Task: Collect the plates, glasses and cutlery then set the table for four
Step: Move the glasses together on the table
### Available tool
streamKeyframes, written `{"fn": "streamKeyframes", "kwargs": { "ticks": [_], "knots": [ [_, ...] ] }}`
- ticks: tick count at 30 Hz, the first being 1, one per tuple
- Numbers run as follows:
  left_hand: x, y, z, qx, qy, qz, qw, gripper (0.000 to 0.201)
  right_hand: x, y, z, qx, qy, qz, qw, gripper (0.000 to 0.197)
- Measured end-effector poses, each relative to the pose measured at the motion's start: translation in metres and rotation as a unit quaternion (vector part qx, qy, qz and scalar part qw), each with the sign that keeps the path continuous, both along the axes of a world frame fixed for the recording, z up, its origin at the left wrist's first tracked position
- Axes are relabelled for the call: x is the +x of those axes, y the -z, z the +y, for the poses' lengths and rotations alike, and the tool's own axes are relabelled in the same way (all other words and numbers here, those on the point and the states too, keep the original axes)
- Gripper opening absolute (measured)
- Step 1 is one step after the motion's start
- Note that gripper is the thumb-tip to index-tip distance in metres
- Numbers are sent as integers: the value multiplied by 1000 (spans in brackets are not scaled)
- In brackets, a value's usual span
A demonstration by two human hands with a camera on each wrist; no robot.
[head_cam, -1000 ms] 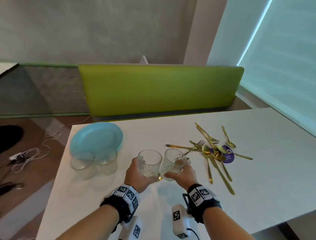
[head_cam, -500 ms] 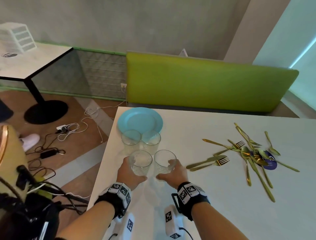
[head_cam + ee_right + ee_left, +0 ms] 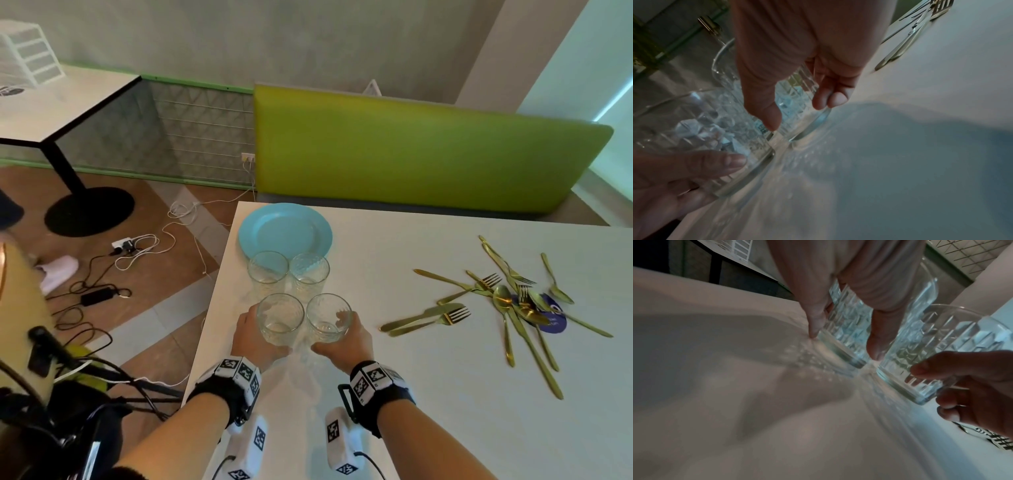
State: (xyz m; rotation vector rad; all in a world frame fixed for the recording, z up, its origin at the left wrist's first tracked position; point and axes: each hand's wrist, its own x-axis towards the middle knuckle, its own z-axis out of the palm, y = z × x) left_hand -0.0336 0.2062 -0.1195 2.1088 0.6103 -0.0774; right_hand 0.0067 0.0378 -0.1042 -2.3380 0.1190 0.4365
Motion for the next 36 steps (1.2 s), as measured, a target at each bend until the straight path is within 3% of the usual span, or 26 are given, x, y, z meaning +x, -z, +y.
{"fn": "streamKeyframes", "kwargs": {
  "ticks": [8, 18, 27, 32, 36],
  "knots": [
    [2, -1, -2, 25, -26, 16, 999, 89, 3, 3, 1, 14, -7, -2, 1000, 77],
    [1, -5, 17, -40, -92, 10, 995, 90, 10, -1, 17, 23, -41, 36, 998, 82],
    [5, -2, 16, -34, -97, 24, 994, 89, 13, -3, 18, 25, -50, 61, 997, 81],
    [0, -3, 14, -59, -114, 21, 991, 110, 12, -1, 16, 18, -50, 65, 996, 76],
    [-11, -16, 14, -54, -138, -2, 989, 139, 13, -4, 12, 0, -62, 75, 995, 91]
  ]
}}
